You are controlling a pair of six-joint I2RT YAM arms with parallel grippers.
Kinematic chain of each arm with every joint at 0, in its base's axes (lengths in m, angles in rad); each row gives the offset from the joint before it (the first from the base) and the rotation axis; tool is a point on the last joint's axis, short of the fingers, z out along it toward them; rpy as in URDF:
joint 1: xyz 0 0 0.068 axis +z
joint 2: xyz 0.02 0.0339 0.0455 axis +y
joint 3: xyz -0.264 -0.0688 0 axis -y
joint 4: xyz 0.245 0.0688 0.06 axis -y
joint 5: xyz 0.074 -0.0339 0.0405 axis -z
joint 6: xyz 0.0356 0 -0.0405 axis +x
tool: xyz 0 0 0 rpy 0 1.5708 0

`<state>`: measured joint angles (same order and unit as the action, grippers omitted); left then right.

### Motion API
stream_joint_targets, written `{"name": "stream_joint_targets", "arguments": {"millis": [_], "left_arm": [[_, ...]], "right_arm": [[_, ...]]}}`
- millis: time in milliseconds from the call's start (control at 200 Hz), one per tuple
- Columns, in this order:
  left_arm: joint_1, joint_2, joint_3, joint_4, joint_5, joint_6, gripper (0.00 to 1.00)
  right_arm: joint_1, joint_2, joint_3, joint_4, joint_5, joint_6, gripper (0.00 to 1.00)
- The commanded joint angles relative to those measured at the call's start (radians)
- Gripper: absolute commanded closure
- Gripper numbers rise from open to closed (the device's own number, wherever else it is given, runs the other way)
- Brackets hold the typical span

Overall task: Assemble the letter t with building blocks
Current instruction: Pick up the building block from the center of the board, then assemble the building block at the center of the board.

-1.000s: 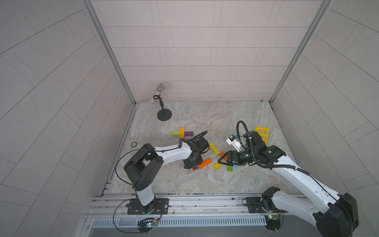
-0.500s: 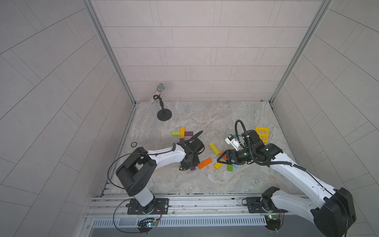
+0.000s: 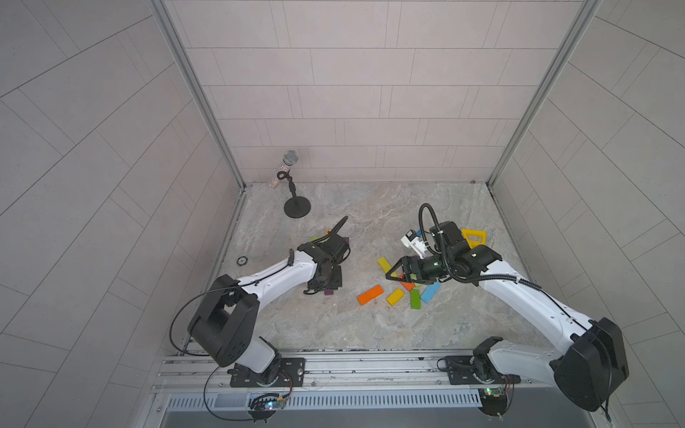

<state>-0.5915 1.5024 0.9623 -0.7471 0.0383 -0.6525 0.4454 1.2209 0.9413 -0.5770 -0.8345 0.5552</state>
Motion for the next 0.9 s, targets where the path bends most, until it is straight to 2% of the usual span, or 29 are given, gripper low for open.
{"name": "stream_joint_targets", "arguments": {"millis": [0, 265, 405, 896], "left_arm": [[0.046, -0.027, 0.013, -0.024, -0.01, 0.137, 0.86], [0.114, 0.031, 0.051, -0.014, 0.012, 0.279, 0.86], [0.116, 0.081, 0.077, -0.012, 0.005, 0.274, 0.86], [0.116, 0.175, 0.139, 0.01, 0.037, 0.246, 0.86]], "right_arm": [[-0.01, 0.039, 0.037, 0.029, 0.021, 0.005, 0.0], [-0.017, 0.14, 0.111, 0.036, 0.059, 0.011, 0.0], [-0.026, 0.156, 0.12, 0.053, 0.112, 0.012, 0.0], [-0.122, 0.218, 0.112, 0.062, 0.081, -0.018, 0.0]]}}
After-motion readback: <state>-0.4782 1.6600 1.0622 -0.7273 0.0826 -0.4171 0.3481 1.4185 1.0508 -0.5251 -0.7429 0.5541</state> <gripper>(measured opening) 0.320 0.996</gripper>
